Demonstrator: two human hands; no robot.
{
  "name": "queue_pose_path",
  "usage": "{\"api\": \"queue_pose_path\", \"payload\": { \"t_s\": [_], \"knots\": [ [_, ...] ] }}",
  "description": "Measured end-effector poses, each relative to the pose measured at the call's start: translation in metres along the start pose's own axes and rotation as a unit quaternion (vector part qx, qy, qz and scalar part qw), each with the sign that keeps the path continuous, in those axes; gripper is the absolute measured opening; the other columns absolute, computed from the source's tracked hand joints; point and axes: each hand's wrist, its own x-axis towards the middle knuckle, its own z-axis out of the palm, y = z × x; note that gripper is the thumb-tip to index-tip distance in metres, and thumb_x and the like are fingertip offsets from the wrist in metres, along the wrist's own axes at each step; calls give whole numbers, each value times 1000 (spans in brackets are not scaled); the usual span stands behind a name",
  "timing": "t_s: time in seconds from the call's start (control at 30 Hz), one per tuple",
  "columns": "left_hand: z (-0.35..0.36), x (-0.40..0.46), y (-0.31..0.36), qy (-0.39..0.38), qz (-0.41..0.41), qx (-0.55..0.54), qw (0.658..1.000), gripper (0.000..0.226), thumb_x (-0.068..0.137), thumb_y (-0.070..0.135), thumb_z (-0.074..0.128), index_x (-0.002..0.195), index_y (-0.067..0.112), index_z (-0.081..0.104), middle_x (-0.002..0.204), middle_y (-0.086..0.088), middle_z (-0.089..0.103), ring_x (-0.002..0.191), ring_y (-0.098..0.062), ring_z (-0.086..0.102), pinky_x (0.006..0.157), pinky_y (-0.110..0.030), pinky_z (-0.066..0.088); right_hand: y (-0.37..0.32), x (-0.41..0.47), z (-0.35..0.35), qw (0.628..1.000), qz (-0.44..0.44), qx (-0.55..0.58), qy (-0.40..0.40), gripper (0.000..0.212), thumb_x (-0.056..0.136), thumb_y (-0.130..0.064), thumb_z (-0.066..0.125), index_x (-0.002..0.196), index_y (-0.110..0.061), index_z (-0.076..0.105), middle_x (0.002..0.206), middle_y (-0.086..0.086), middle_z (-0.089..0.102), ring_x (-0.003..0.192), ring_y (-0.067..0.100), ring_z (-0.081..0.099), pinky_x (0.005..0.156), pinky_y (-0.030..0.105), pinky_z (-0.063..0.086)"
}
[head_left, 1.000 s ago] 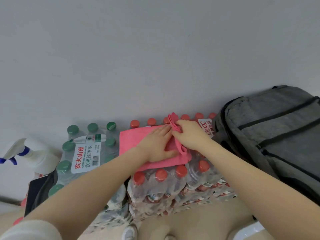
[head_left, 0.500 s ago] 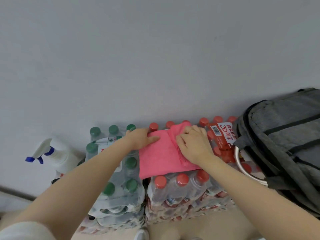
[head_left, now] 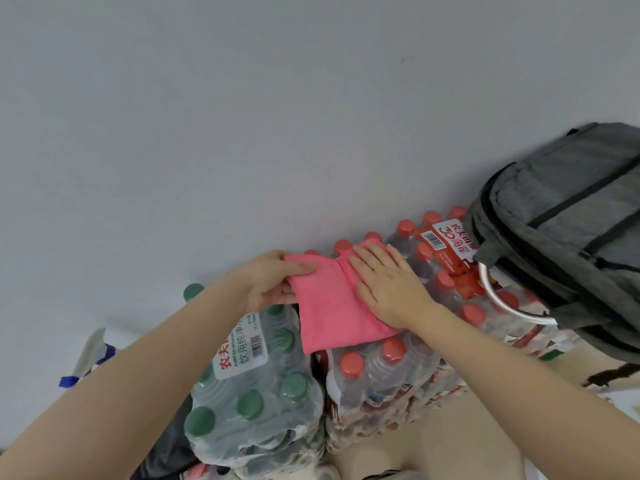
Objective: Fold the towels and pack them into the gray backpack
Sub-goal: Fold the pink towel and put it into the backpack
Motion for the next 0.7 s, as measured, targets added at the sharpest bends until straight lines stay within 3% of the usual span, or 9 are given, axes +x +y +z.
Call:
{"api": "queue_pose_path", "payload": {
  "t_s": [0.1,0.2,0.27,0.33,0.37,0.4,0.5,0.57,0.7],
  "knots": [
    [15,3,3,34,61,-79,994,34,88,8,57,118,14,43,81,-5,56,58,-13,57,51,-22,54,-3,0,2,999,-5,25,28,60,83,-41,29,125,-9,58,137,13,51,131,31,42,109,42,18],
    [44,14,7,71,94,-104,988,43,87,9,60,124,15,39,81,-6,55,60,-15,50,57,-28,47,1,1,1,981,25,186,47,53,82,-38,43,122,-8,59,143,13,42,137,30,29,114,38,15],
    [65,24,8,78,94,-115,986,49,87,11,61,129,9,36,90,-9,57,63,-16,56,62,-31,48,7,1,-10,916,57,391,72,36,79,-21,53,108,-4,66,128,11,58,125,23,46,112,39,32],
    [82,29,11,66,97,-150,982,50,89,12,58,131,0,32,94,-11,59,58,-13,64,55,-27,54,18,-1,-26,798,111,591,37,26,84,-7,51,103,-3,68,116,12,66,111,18,60,103,35,44],
    [88,30,13,54,103,-172,978,45,92,11,54,129,-1,31,92,-11,60,54,-12,66,51,-25,54,23,-2,-31,755,138,641,21,27,85,-7,47,101,-4,69,113,13,67,108,18,62,100,33,47],
    [94,30,14,46,110,-184,976,38,94,11,50,125,2,31,91,-11,60,55,-13,66,51,-25,55,29,-3,-33,747,167,644,16,30,84,-14,45,97,-6,70,110,13,68,107,20,63,99,35,47],
    [102,34,5,68,158,-67,983,21,93,9,50,107,16,37,99,-10,63,74,-17,63,69,-28,53,36,-7,-36,776,272,568,34,41,77,-50,41,84,-19,66,99,6,67,100,25,60,99,51,42],
    [103,36,-4,75,211,110,968,14,89,10,56,96,18,46,104,-8,63,86,-14,59,78,-22,48,35,-13,-44,781,319,537,-1,53,79,-65,43,103,-21,61,110,2,62,107,22,56,101,48,41],
    [102,40,-8,49,311,382,869,30,84,13,61,113,6,57,120,-8,57,111,-17,52,86,-11,36,32,-24,-59,850,278,443,-63,81,79,-43,65,144,-18,24,140,4,41,126,21,42,101,34,37]
  ]
}}
